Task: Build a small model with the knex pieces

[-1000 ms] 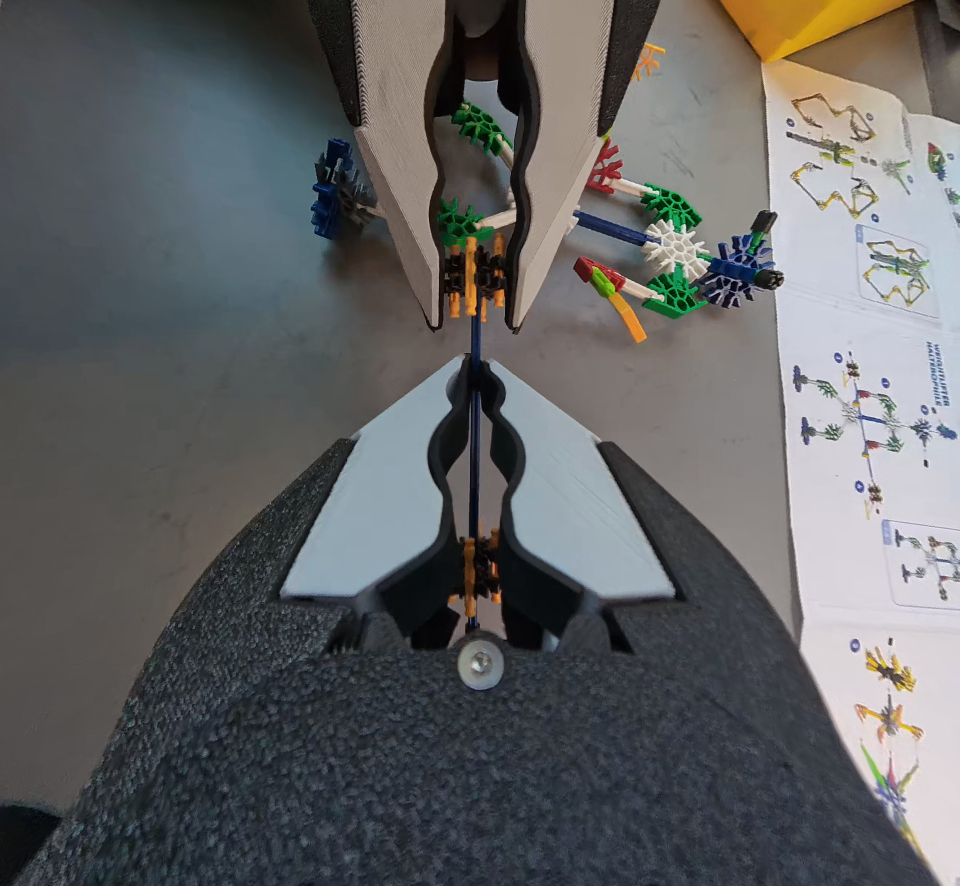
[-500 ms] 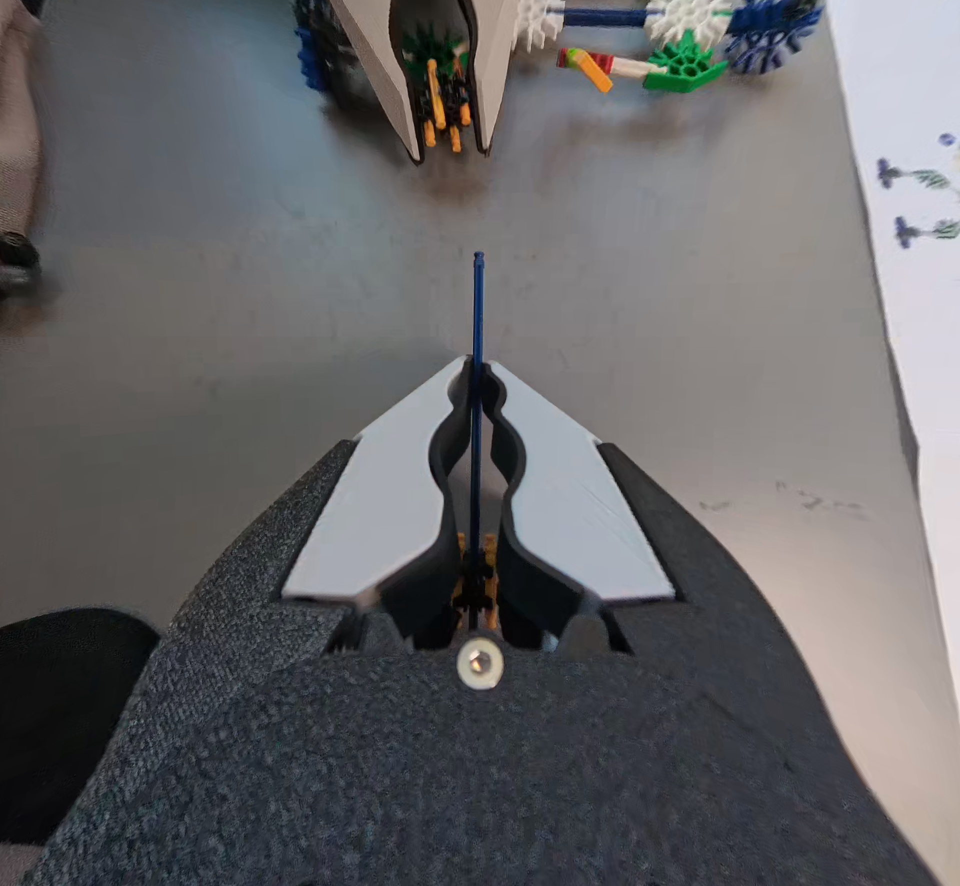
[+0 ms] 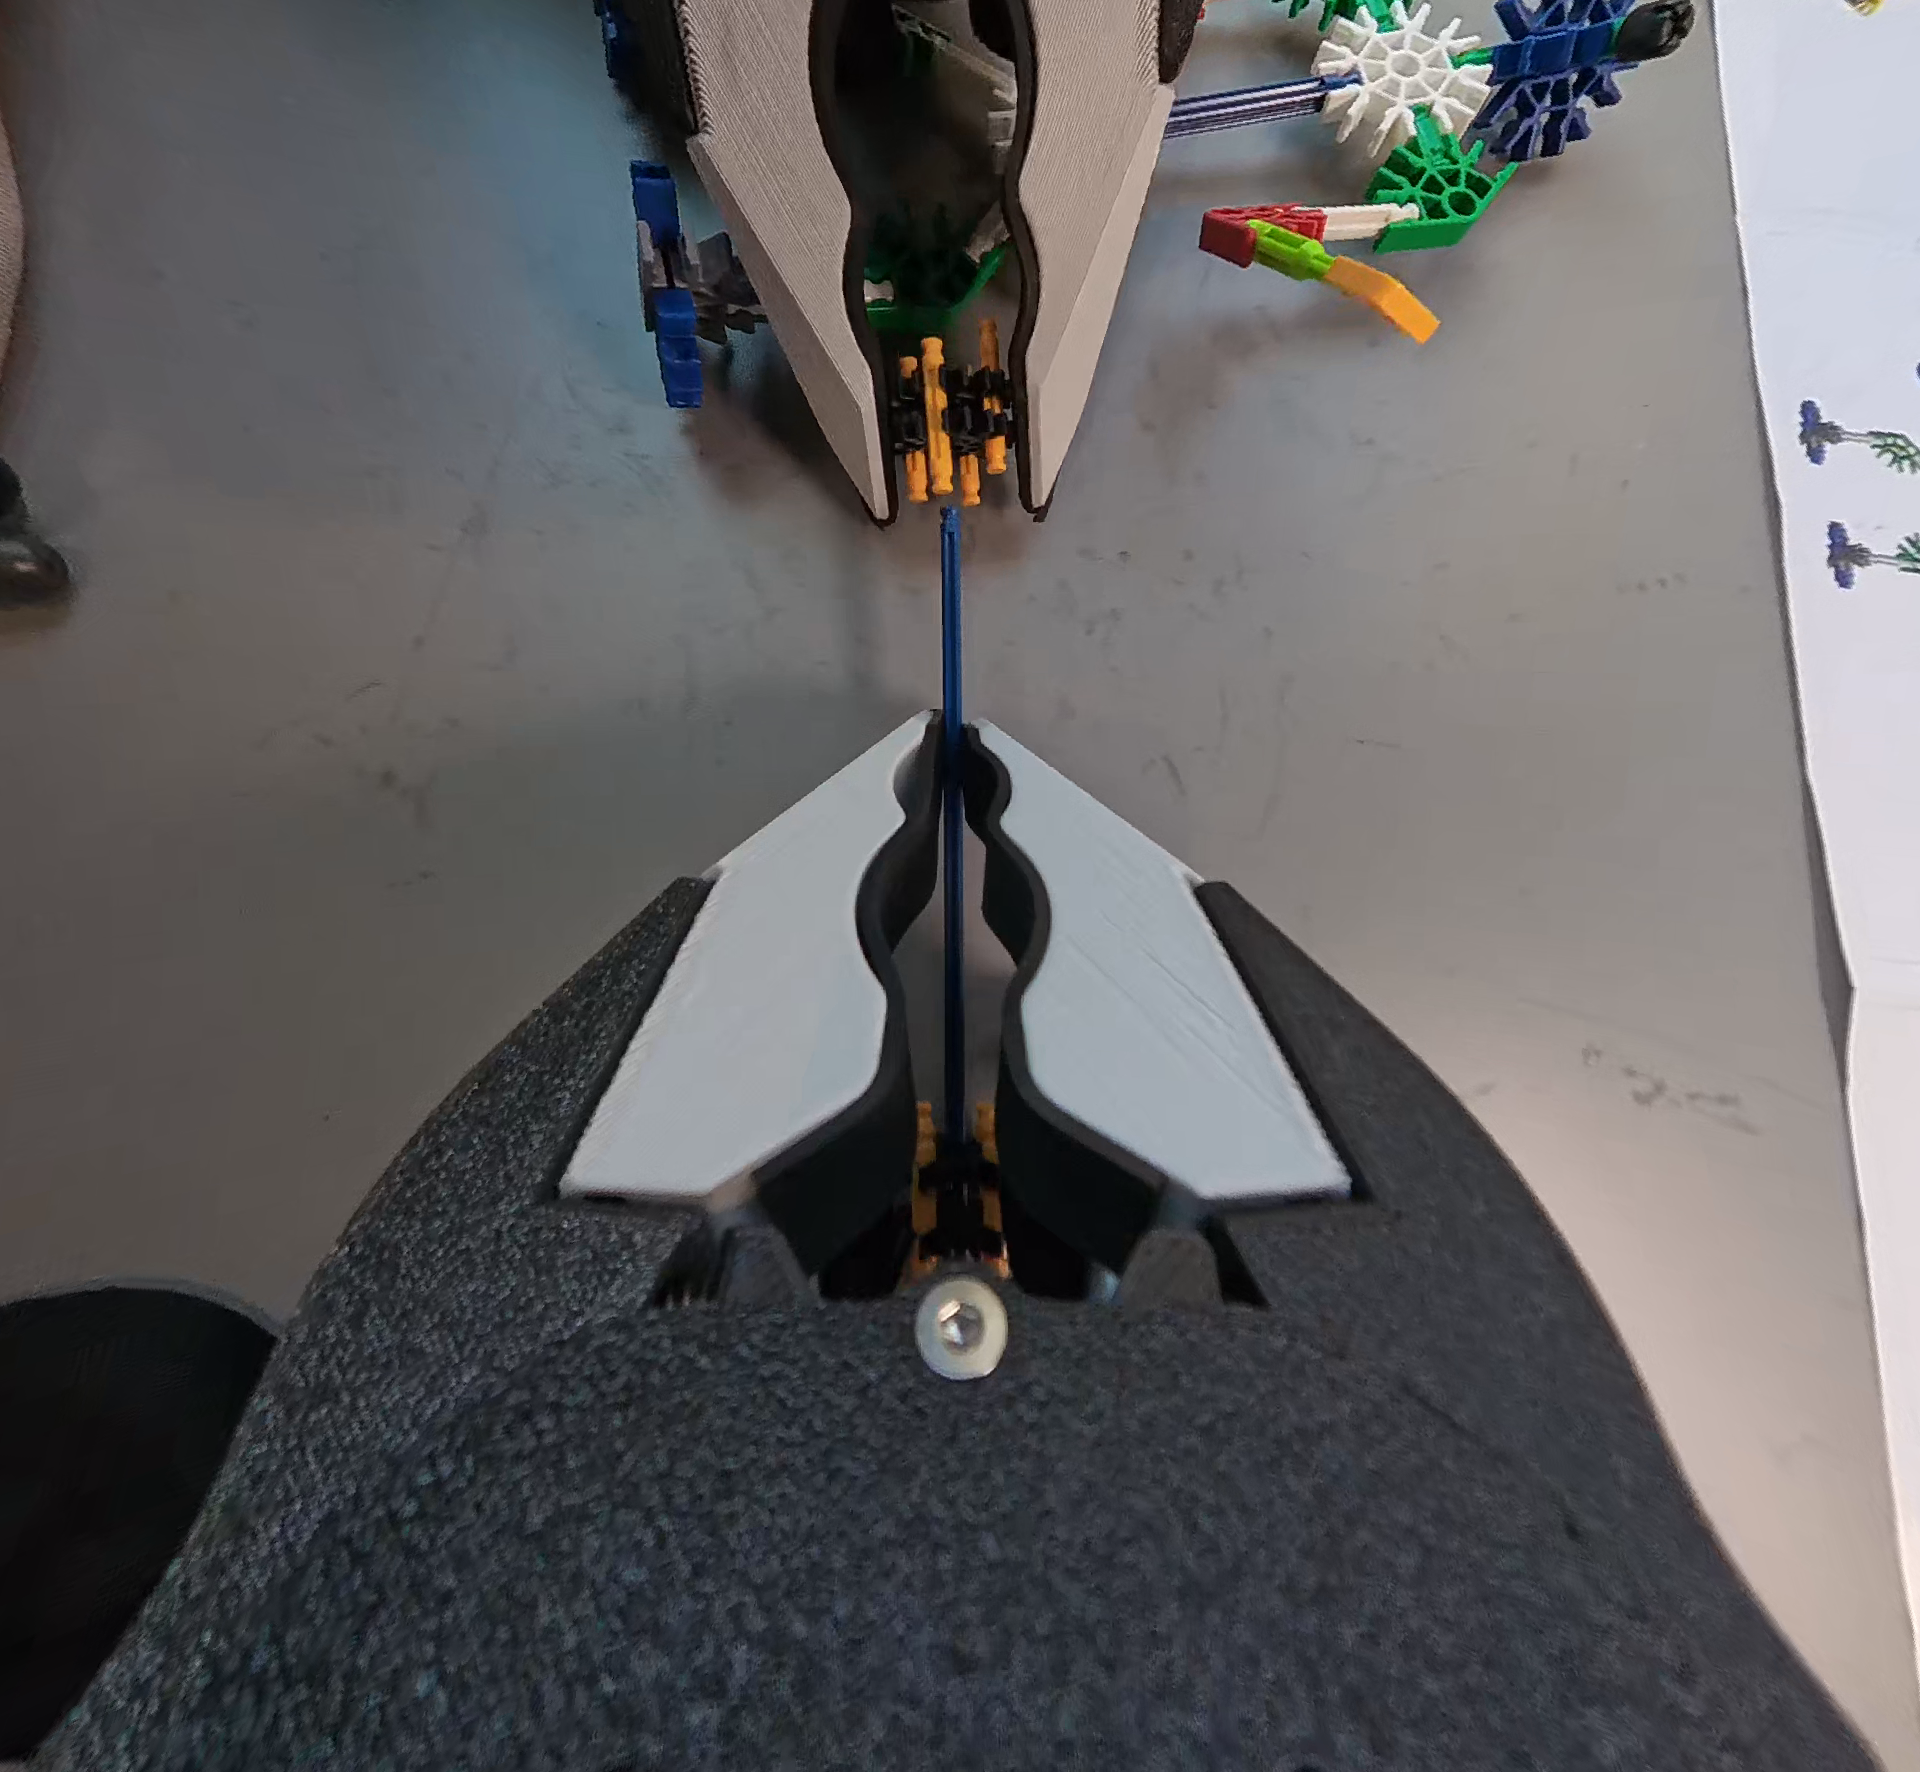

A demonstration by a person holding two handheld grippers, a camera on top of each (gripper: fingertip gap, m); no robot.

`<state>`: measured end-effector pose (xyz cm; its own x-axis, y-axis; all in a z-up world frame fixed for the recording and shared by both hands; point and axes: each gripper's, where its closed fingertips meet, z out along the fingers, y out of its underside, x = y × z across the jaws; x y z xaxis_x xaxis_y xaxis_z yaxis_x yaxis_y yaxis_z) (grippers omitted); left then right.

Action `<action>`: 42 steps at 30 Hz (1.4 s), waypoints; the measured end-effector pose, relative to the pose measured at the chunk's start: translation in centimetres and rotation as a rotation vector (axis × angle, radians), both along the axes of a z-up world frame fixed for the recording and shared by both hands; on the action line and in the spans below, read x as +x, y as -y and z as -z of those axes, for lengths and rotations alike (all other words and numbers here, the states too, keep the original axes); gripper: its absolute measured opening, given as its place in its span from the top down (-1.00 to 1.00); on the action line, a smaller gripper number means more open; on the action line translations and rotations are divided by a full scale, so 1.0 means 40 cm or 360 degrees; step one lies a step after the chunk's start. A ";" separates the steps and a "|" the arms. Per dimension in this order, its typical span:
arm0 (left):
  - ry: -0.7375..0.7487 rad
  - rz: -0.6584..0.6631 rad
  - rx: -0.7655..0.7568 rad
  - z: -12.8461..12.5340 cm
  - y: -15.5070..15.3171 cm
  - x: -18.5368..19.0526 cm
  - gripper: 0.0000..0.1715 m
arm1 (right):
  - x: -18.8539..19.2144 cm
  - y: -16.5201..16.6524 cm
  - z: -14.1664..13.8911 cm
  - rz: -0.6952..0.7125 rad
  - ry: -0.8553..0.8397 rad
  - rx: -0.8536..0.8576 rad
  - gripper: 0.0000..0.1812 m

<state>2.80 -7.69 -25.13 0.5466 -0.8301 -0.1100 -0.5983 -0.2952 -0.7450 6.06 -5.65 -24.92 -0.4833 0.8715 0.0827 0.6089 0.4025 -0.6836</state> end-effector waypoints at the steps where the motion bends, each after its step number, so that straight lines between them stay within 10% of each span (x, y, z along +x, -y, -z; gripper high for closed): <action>1: 0.0003 -0.0011 0.0019 -0.005 -0.004 0.001 0.71 | 0.001 0.000 0.001 0.0000 0.0003 0.0008 0.99; 15: 0.0082 -0.0094 0.0131 -0.060 -0.022 -0.012 0.60 | -0.007 -0.005 0.006 0.0012 -0.0005 0.0093 0.99; 28: 0.1320 -0.0479 0.0590 -0.507 -0.029 -0.331 0.51 | -0.008 -0.031 0.004 0.0071 -0.0030 0.0122 0.99; 36: 0.1578 -0.0492 0.0521 -0.505 -0.021 -0.383 0.51 | -0.014 -0.042 -0.001 0.0103 -0.0066 0.0142 0.98; 42: 0.1064 -0.0291 0.0262 -0.381 0.004 -0.292 0.59 | -0.014 -0.062 0.004 0.0153 -0.0061 0.0201 0.98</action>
<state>-8.89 -7.84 -9.89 0.6698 -0.7201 0.1811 0.0507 -0.1990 -0.9787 5.48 -3.16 -25.06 -0.3927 0.8951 0.2111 0.6232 0.4278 -0.6546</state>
